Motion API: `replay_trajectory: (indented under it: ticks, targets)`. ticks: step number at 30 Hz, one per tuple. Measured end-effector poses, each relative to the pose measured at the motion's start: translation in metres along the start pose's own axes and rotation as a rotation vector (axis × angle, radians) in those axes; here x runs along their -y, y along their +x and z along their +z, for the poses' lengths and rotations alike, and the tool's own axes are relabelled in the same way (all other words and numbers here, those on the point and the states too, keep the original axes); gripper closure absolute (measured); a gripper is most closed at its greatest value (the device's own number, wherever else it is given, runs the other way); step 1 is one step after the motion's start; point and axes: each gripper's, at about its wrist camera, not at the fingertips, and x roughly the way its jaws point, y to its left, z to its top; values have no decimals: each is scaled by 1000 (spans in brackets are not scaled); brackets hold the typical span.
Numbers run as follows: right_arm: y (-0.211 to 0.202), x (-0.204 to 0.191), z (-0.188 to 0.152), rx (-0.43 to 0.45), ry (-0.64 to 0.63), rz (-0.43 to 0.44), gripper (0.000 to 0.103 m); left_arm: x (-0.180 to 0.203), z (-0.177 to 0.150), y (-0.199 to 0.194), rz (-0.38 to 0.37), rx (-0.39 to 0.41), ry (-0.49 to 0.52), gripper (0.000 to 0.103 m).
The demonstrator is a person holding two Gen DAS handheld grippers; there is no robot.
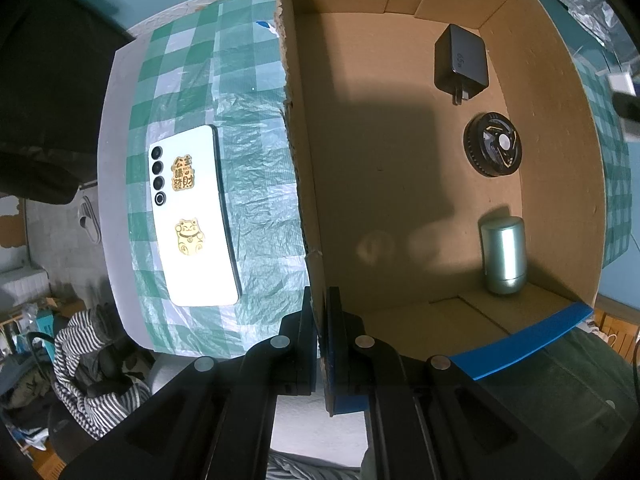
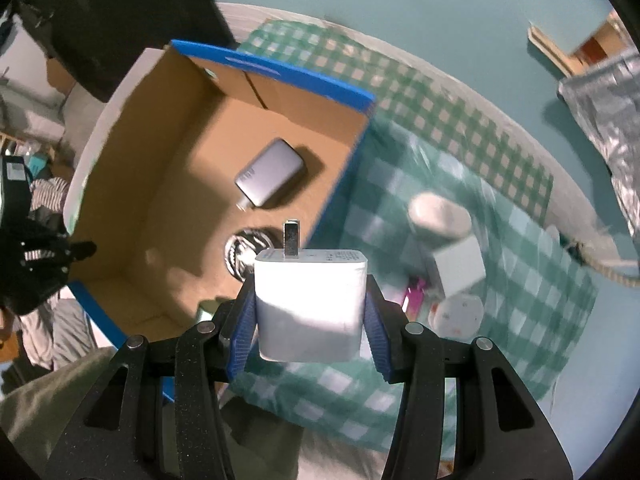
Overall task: Organize rigid objects
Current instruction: 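Lift the plug charger with the right gripper and carry it over the box, then lower the plug charger into the box and open the right gripper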
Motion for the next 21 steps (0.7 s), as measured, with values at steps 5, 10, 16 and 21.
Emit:
replay_trajectory:
  ticks: [5, 10, 16, 21]
  targets:
    - [4, -14, 16, -4, -48, -7, 54, -1, 1, 0, -1, 1, -1, 99]
    - [16, -24, 27, -23, -76, -10, 54, -1, 1, 0, -4, 0, -5, 99]
    - [32, -31, 35, -49, -101, -11, 54, -1, 1, -1, -5, 0, -6, 99]
    - [42, -32, 38, -58, -103, -4, 54, 0, 2, -1, -6, 0, -10, 99]
